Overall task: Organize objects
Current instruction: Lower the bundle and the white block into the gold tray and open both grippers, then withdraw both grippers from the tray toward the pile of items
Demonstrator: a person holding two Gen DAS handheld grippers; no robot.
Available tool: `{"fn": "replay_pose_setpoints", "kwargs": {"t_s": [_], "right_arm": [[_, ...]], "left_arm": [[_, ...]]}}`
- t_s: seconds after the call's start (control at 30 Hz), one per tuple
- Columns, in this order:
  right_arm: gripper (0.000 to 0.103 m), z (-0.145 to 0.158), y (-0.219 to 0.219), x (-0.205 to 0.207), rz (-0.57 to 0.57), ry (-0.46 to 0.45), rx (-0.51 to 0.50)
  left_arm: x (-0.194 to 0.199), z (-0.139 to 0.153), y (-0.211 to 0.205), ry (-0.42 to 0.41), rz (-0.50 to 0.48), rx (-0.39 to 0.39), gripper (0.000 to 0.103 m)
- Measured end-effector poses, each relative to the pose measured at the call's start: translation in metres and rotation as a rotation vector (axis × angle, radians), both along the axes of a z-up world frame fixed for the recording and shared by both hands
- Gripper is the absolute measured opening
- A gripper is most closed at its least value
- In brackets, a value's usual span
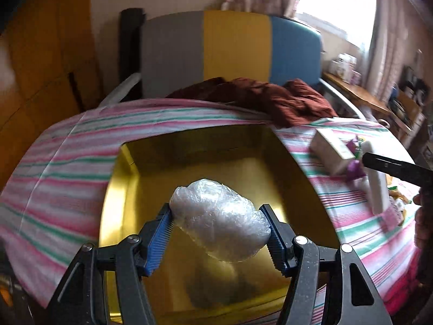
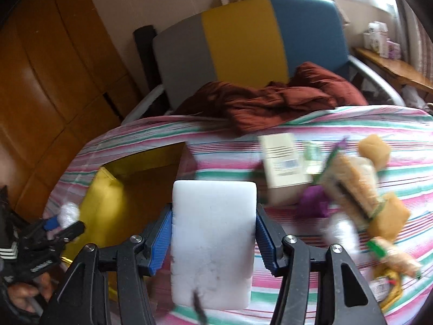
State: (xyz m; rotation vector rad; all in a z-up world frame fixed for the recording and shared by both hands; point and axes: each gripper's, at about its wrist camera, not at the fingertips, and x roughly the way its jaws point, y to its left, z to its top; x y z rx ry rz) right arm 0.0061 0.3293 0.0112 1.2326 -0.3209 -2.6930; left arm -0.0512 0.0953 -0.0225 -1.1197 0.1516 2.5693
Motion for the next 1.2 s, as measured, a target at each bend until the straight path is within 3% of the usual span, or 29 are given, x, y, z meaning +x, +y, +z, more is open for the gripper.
{"fn": "replay_pose_setpoints", "kwargs": {"t_s": [0.2,0.33,0.4,0.47,0.83,1.2], "right_arm": [[0.057,-0.001,-0.083,-0.024,0.128,-0.031,-0.008],[0.061,0.006,-0.132,-0.044,0.187,-0.024,-0.052],[0.077,0.013,-0.151,-0.050,0.191,-0.007,-0.059],[0.081,0.017,-0.163,-0.052,0.201,0.002,-0.066],[0.081,0.000,-0.172,-0.027,0.196,-0.040,0.051],[0.082,-0.007,-0.167,0.000,0.170,-0.025,0.135]], "left_arm": [[0.000,-0.011,-0.043,-0.015,0.084,0.000,0.066],[0.003,-0.016,-0.067,-0.018,0.125,0.015,0.085],[0.007,-0.016,-0.078,-0.007,0.152,0.023,0.091],[0.011,-0.015,-0.088,0.002,0.172,0.032,0.095],[0.025,-0.008,-0.118,0.048,0.274,0.051,0.100],[0.035,-0.003,-0.109,0.077,0.278,0.034,0.101]]}}
